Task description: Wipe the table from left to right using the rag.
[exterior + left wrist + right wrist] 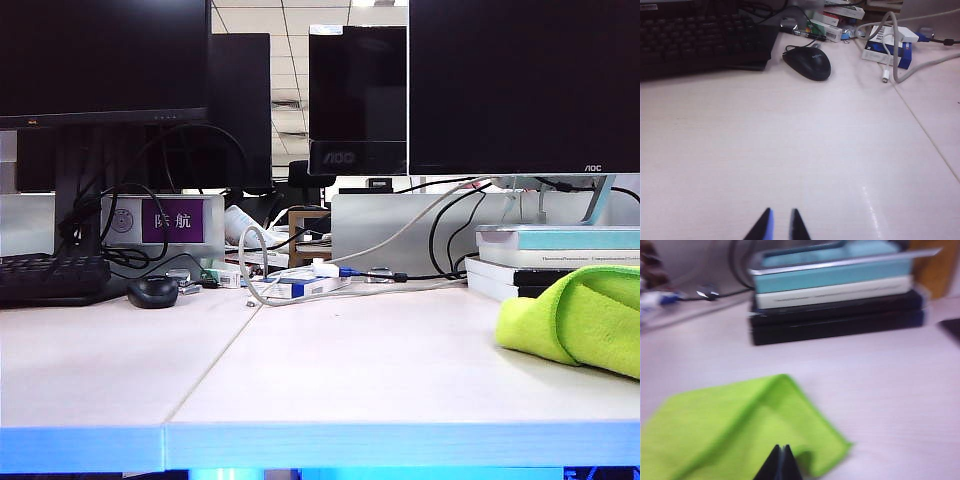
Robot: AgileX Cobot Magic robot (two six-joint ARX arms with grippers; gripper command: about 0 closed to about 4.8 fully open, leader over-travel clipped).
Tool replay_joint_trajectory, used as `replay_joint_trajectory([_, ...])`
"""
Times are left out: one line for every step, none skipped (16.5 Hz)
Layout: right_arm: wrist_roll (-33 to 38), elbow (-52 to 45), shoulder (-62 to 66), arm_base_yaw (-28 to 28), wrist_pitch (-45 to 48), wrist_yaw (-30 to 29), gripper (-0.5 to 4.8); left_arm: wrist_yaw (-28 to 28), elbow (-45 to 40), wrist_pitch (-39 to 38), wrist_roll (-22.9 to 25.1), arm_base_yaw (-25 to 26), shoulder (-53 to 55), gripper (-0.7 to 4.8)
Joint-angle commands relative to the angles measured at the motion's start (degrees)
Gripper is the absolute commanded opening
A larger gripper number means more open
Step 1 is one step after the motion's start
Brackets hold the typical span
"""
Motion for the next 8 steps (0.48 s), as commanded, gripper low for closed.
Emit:
replay_joint_trajectory([-1.42, -0.39, -0.07, -2.69, 0.31, -0.11, -0.05, 0.33, -0.37, -0.33, 0.04, -0.04, 0.02, 0.57])
replay_joint_trajectory([-1.42, -0.39, -0.07, -3.15, 0.31, -0.07, -0.05, 0.31, -0.37, -0.33, 0.04, -0.04, 0.02, 0.57])
replay_joint_trajectory([-1.42, -0.39, -0.07, -3.19, 0.28, -0.11, -0.05, 0.33, -0.37, -0.33, 0.07, -0.04, 0.02, 0.57])
replay_joint_trajectory([-1.42, -0.39, -0.07, -3.08, 0.28, -0.11, -0.05, 0.31, -0.37, -0.33, 0.07, -0.04, 0.02, 0.57])
replay_joint_trajectory([-1.42, -0.39, -0.07, -3.08, 0.26, -0.11, -0.05, 0.33, -0.37, -0.33, 0.04, -0.04, 0.02, 0.57])
replay_joint_trajectory([-1.42, -0.39, -0.07, -3.08, 0.24, -0.11, -0.05, 0.33, -0.37, -0.33, 0.07, -0.04, 0.02, 0.57])
replay_joint_trajectory([-1.42, -0.39, -0.07, -3.08, 0.22, -0.11, -0.05, 0.33, -0.37, -0.33, 0.07, -0.04, 0.02, 0.57])
replay_joint_trajectory([-1.42, -0.39, -0.07, -3.08, 0.22, -0.11, -0.05, 0.33, -0.37, -0.33, 0.07, -0.04, 0.02, 0.57])
